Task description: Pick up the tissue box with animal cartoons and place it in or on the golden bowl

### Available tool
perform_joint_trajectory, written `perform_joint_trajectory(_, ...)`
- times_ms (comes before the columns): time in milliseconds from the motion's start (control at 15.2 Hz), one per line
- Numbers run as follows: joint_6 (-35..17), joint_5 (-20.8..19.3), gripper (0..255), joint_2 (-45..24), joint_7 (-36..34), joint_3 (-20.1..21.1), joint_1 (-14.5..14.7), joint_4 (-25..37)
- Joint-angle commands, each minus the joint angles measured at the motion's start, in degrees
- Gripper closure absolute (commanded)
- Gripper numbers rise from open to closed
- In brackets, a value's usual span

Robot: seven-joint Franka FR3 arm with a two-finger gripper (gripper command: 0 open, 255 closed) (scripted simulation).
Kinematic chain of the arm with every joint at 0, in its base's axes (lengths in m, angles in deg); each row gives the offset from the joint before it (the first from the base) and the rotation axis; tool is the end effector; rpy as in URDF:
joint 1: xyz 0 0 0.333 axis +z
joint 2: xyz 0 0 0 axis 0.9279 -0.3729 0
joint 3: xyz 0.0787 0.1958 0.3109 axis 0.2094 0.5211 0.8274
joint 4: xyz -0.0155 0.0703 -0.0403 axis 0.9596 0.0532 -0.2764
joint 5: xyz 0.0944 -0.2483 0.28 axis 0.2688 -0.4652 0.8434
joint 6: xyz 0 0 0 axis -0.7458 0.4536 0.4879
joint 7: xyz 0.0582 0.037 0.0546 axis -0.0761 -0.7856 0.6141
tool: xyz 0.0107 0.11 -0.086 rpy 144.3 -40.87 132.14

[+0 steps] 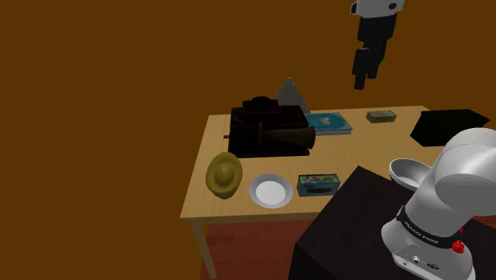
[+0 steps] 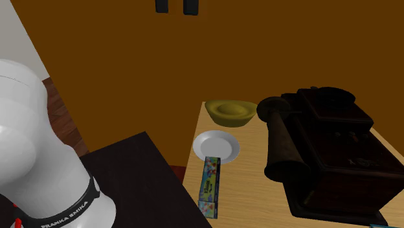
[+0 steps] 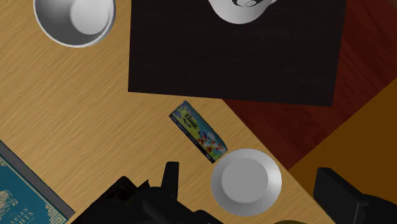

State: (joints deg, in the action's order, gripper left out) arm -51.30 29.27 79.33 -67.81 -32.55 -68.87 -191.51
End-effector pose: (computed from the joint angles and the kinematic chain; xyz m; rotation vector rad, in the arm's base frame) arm 0.2369 -0.0359 0.6097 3.0948 0.0283 -0.1537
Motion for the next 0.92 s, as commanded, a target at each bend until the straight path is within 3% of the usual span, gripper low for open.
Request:
perform_joint_trajectory(0,0.0,0.0,0,0.0,0.0,0.0,0.0,0.0)
perform_joint_trajectory(462,-14.08,-2.18,0,1.7,5.83,-3.32,1.24,-14.45)
perform_joint_trajectory(858,-27.74,-4.51,0,-0.95,10.8,-6.7,1.96,-24.33)
